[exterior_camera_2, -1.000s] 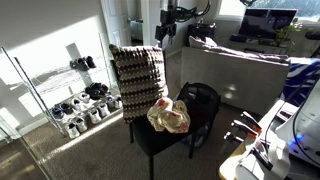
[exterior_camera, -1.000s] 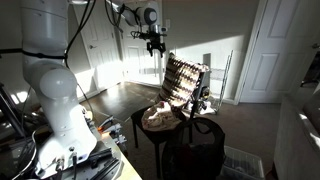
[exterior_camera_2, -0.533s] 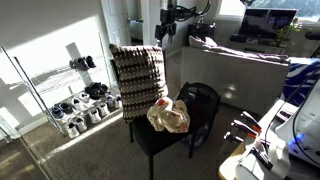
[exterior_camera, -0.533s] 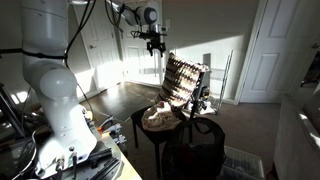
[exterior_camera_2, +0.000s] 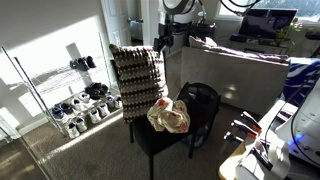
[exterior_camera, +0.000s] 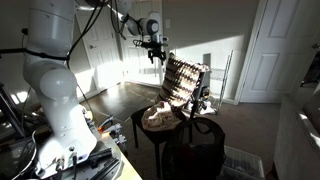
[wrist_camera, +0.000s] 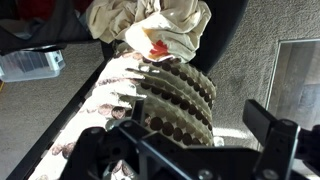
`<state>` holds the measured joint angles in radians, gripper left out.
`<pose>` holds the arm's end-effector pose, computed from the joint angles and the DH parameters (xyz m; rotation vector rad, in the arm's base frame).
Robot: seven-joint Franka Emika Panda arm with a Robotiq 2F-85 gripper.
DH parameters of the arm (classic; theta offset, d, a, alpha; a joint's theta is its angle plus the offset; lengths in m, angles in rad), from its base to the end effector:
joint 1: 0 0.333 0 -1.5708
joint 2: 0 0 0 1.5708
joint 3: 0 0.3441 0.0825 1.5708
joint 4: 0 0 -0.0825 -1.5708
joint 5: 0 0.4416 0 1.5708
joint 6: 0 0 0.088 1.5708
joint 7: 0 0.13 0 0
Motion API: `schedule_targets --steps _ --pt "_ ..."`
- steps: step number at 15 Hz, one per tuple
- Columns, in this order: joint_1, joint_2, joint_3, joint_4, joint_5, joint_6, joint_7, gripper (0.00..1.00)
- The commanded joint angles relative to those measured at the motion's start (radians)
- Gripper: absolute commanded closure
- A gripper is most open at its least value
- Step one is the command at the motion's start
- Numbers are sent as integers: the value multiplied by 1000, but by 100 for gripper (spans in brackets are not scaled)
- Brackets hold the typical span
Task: Put the peach shirt in the laundry basket
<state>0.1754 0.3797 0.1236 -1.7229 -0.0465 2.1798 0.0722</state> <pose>0.6950 0.2042 0.3482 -3.0957 -0.3753 -0.1215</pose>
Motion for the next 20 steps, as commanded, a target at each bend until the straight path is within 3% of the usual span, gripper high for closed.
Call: schedule_targets --steps 1,7,13,20 --pt "4 24 -23 -53 -23 10 25 0" --pt "-6 120 -55 -97 -25 25 11 0" --pt "-16 250 -95 -126 -86 273 -24 0" --pt "-21 296 -95 -106 -67 266 -27 0"
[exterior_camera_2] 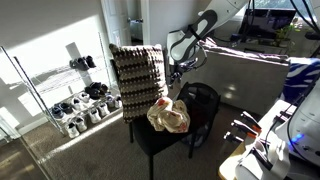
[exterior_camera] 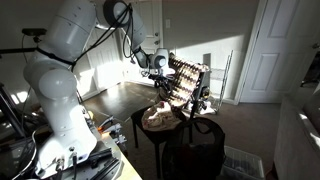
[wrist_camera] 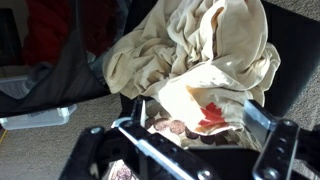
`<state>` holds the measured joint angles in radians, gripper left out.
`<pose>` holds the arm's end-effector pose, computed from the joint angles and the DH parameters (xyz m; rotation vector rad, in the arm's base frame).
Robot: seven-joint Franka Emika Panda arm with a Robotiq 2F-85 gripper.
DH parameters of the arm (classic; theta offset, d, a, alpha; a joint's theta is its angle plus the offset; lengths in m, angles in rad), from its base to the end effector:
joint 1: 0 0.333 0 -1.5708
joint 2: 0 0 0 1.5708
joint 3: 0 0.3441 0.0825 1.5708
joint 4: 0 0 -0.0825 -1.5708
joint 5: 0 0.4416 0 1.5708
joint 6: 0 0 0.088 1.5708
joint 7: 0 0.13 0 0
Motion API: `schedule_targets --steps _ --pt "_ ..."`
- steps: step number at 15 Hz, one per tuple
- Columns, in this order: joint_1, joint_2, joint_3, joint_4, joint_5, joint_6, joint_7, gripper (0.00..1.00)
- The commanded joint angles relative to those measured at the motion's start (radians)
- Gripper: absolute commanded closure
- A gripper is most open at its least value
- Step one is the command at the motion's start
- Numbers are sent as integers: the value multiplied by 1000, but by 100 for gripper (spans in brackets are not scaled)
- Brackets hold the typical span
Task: Put the peach shirt in the laundry basket
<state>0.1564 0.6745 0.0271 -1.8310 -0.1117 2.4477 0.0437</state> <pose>0.6773 0.1236 0.1093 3.0636 0.3419 -0.0782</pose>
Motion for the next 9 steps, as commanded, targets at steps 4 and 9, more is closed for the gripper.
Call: schedule_targets --steps 4,9 --pt "-1 1 4 8 -1 -2 1 0" --pt "-53 108 88 5 78 161 -69 0"
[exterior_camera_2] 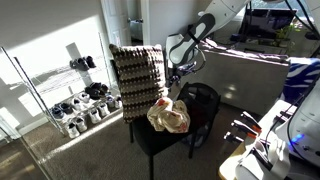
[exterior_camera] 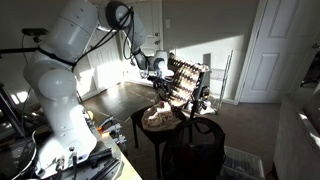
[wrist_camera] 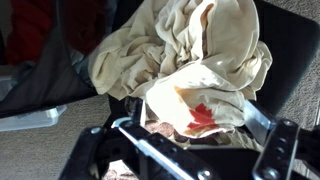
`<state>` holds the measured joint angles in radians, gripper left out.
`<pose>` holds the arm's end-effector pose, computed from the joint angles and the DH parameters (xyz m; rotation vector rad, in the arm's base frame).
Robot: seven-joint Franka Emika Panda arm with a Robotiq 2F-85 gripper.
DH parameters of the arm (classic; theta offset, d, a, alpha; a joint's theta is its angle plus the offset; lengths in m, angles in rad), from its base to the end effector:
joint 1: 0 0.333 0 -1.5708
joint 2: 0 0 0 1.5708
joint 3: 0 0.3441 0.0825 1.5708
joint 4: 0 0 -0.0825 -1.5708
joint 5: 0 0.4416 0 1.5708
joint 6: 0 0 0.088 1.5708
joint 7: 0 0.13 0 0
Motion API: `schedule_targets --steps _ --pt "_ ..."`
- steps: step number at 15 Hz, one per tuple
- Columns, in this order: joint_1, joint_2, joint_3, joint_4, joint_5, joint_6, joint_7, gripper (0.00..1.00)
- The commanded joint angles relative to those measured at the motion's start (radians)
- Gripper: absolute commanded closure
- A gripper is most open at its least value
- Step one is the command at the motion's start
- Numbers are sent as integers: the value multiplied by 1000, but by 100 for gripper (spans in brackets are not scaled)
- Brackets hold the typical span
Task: Put the peach shirt in the laundry basket
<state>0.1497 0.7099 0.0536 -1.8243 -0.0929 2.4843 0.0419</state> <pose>0.6744 0.1376 0.0911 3.0958 0.3486 -0.0704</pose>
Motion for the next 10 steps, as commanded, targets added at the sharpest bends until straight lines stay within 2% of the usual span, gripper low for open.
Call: schedule_targets --steps 1,3,10 --pt "-63 101 87 4 81 162 -92 0" --pt "-44 177 77 31 61 228 -94 0" --pt "-15 357 37 152 37 334 -67 0"
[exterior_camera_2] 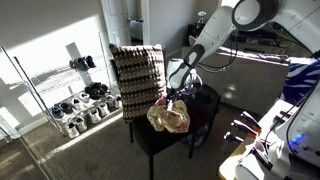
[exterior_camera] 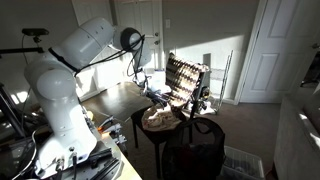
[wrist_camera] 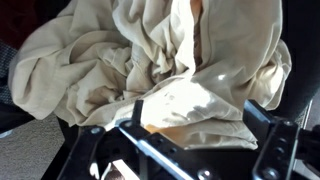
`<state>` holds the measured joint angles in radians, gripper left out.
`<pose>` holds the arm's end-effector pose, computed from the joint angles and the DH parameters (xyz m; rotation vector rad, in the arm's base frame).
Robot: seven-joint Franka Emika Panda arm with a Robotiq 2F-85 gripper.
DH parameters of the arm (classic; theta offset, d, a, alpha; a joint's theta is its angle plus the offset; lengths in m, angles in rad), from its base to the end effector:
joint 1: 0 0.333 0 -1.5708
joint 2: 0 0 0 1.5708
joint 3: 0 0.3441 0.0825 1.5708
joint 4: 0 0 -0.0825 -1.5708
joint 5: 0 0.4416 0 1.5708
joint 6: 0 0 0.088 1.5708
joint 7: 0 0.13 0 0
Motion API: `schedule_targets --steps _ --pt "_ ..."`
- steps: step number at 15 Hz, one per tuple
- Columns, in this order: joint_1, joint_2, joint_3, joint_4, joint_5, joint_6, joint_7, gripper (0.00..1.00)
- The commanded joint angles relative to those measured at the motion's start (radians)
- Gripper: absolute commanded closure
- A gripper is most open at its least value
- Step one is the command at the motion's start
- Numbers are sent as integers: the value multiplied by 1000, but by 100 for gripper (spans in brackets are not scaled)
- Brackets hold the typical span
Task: Put the peach shirt in the laundry basket
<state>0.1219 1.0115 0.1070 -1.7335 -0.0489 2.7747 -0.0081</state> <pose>0.6576 0.1564 -0.0537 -3.0459 -0.3531 -0.0430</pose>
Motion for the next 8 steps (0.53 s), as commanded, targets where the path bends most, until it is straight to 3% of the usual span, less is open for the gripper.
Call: schedule_targets --steps 1,5,6,8 --pt "18 77 -23 87 -11 49 -15 0" --pt "41 141 -50 188 -20 21 -11 0" --pt "32 151 -39 201 -30 19 -43 25" --pt "28 169 -32 227 -41 20 -60 33"
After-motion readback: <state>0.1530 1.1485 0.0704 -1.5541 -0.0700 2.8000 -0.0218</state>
